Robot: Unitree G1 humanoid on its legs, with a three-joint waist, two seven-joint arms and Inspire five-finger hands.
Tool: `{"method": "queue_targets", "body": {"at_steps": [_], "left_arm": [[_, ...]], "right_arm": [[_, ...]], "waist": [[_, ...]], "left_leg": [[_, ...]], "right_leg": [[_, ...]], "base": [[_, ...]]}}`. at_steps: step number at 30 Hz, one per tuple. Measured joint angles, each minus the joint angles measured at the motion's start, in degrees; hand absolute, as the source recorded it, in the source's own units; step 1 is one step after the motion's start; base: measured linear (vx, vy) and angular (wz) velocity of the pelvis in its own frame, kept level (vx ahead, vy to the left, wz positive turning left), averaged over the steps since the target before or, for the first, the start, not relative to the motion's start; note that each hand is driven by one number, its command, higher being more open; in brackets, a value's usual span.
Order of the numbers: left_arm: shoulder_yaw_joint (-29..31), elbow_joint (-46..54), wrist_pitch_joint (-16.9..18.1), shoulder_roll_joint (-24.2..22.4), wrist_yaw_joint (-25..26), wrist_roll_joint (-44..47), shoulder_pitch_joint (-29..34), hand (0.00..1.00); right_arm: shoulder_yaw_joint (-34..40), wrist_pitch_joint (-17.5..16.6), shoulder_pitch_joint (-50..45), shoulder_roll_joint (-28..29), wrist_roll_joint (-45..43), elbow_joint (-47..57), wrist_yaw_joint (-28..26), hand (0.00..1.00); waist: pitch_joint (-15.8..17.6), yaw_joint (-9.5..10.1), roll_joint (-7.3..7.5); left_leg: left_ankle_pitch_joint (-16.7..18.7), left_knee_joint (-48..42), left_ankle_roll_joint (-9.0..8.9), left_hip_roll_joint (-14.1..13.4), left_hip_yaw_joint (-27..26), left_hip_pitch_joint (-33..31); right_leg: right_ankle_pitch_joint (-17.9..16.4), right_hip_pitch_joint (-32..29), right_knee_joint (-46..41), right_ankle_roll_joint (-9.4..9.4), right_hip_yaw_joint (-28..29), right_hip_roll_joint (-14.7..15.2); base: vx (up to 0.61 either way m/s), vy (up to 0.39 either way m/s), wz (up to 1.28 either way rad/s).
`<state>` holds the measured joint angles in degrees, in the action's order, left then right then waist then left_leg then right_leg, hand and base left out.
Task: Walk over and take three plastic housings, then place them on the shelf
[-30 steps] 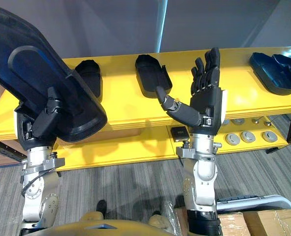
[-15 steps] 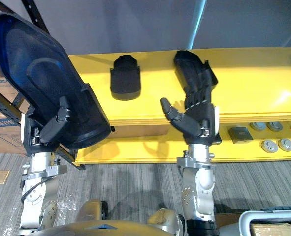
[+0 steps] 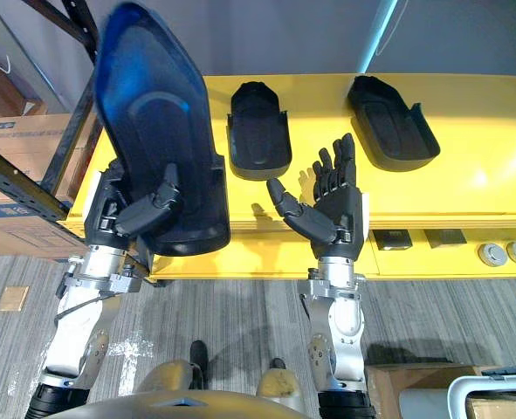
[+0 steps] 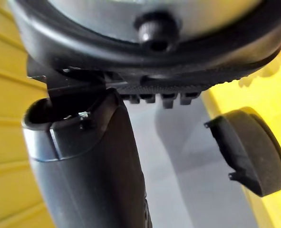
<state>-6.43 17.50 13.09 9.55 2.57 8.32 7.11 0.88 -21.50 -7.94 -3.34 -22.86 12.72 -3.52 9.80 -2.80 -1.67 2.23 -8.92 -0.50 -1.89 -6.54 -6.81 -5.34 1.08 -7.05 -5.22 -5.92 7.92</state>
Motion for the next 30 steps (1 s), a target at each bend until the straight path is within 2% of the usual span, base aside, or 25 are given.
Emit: {"method": "queue_targets", "body": {"at_steps": [4,7,10,11,14,18,20,27,30], "left_arm": [[2.5,0.0,-1.1,0.0,6.1,-3.2,0.2,0.00],[7.3,-0.2,-2.3,0.1,10.0,-7.1,-0.9,0.00],[12.1,-5.1,-3.6,1.8,14.7,-9.5,-5.7,0.00],[14.0,-9.1,-4.7,4.2,16.8,-9.4,-9.4,0.00],[16.7,-15.0,-6.5,9.1,18.6,-8.4,-15.2,0.00],[16.8,-23.6,-7.2,14.7,18.4,-6.0,-22.6,0.00],[16.5,-30.7,-7.9,17.6,17.1,-1.6,-27.9,0.00],[14.2,-47.2,-11.5,19.3,11.3,11.9,-37.7,0.00],[12.3,-50.9,-13.2,19.6,8.6,17.0,-41.0,0.00]], "right_arm": [[1.2,1.0,-0.3,-1.7,0.1,5.3,-1.7,1.00],[2.8,1.1,-0.3,-3.1,-0.1,7.7,-2.9,1.00],[3.0,1.6,-0.3,-4.0,-0.1,8.1,-3.4,1.00],[2.7,2.6,-0.3,-4.3,-0.1,8.1,-3.4,1.00],[-0.3,4.2,-0.3,-5.3,0.0,8.0,-3.7,1.00],[-4.1,4.9,-0.1,-6.1,0.0,7.9,-5.1,1.00],[-7.1,5.3,0.0,-6.4,0.0,7.8,-6.2,1.00],[-13.6,7.3,0.6,-8.4,0.0,6.9,-6.8,1.00],[-15.5,7.6,2.5,-9.8,-0.1,6.9,-6.8,1.00]], "waist": [[0.1,-0.72,-0.18],[0.6,-1.79,-0.90],[1.7,-2.01,-2.73],[2.5,-2.00,-3.55],[3.3,-2.08,-4.08],[3.9,-2.05,-3.75],[4.0,-2.29,-3.64],[4.6,-4.26,-3.24],[6.6,-4.73,-3.03]], "left_leg": [[-1.5,3.0,-0.61,-0.5,-1.4,1.5],[-3.5,5.5,-0.51,0.2,-1.2,1.4],[-5.8,8.8,-0.34,0.4,-1.0,1.7],[-7.2,10.6,-0.30,0.5,-1.1,2.1],[-9.1,13.4,-0.66,0.7,-1.2,2.3],[-9.8,13.7,-0.54,0.8,-1.4,2.3],[-10.4,13.7,-0.34,1.1,-1.6,2.2],[-11.1,13.7,-0.23,1.4,-1.7,1.4],[-10.9,13.8,-0.81,1.3,-1.8,1.3]], "right_leg": [[0.4,-0.7,0.0,0.40,1.5,-0.3],[0.3,-1.8,-0.3,0.41,1.5,-0.4],[0.2,-3.2,-1.2,0.45,1.5,-0.2],[0.1,-4.1,-2.0,0.62,1.6,-0.2],[-0.4,-5.7,-3.5,0.62,1.7,-0.2],[-1.0,-7.2,-6.0,0.54,2.2,0.0],[-1.5,-8.2,-7.3,0.14,3.0,0.3],[-1.8,-10.0,-9.2,0.15,3.2,0.7],[-2.2,-10.5,-10.3,0.18,3.3,0.9]], "base": [[-0.05,-0.031,-0.19],[-0.08,-0.007,0.04],[-0.10,0.006,0.10],[-0.10,0.016,0.06],[-0.09,0.015,0.03],[-0.04,0.003,-0.02],[-0.02,-0.004,-0.11],[0.00,0.000,0.00],[-0.05,-0.004,0.03]]}}
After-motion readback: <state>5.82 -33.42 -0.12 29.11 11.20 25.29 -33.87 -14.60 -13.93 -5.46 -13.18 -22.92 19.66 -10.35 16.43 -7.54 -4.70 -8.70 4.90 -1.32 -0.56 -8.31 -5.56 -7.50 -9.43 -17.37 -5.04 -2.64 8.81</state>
